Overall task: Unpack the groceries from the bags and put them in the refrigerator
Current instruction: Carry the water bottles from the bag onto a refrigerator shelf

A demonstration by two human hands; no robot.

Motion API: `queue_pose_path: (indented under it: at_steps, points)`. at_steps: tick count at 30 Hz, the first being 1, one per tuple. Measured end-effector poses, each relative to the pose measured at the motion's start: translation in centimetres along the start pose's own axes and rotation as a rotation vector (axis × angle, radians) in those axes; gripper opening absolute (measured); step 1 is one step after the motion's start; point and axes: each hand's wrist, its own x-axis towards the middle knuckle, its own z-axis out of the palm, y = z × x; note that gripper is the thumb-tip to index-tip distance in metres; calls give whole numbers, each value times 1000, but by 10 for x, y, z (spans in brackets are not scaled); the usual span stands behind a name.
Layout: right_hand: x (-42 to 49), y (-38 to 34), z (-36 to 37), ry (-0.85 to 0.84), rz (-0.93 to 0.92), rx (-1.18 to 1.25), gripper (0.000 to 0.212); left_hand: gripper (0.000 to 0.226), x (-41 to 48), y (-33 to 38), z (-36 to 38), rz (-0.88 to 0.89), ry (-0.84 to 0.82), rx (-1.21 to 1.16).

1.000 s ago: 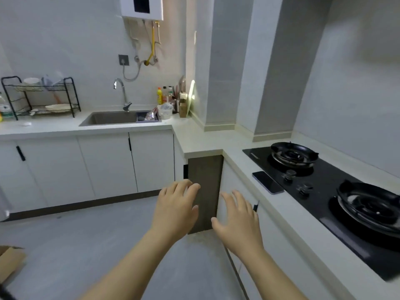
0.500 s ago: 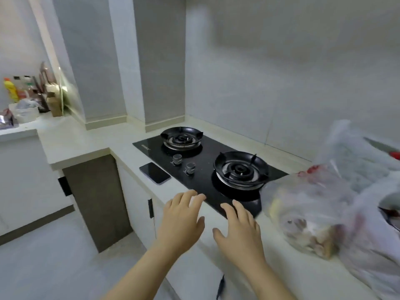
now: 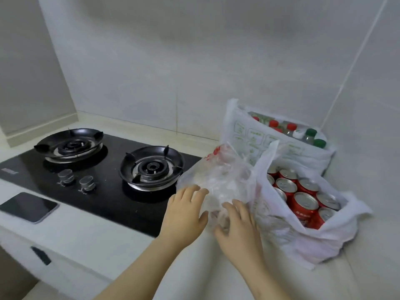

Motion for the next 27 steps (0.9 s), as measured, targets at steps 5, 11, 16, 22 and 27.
queue_pose_path:
  at_steps: [5, 11, 16, 22, 27]
  points:
    - [20, 15, -5, 191, 97, 42, 44, 55, 35, 7, 23, 146, -118, -98]
    - [43, 17, -1, 181, 143, 13, 44, 71, 68, -5, 44, 211, -285, -60]
    - [62, 9, 13, 85, 154, 95, 52, 75, 86, -26, 55, 160, -347, -67]
    - [78, 0, 36, 8, 116, 192, 44, 84, 98, -47, 59, 190, -389, -56]
    - [85, 0, 54, 49, 216, 190, 27, 78, 100, -78, 66, 176, -290, -72]
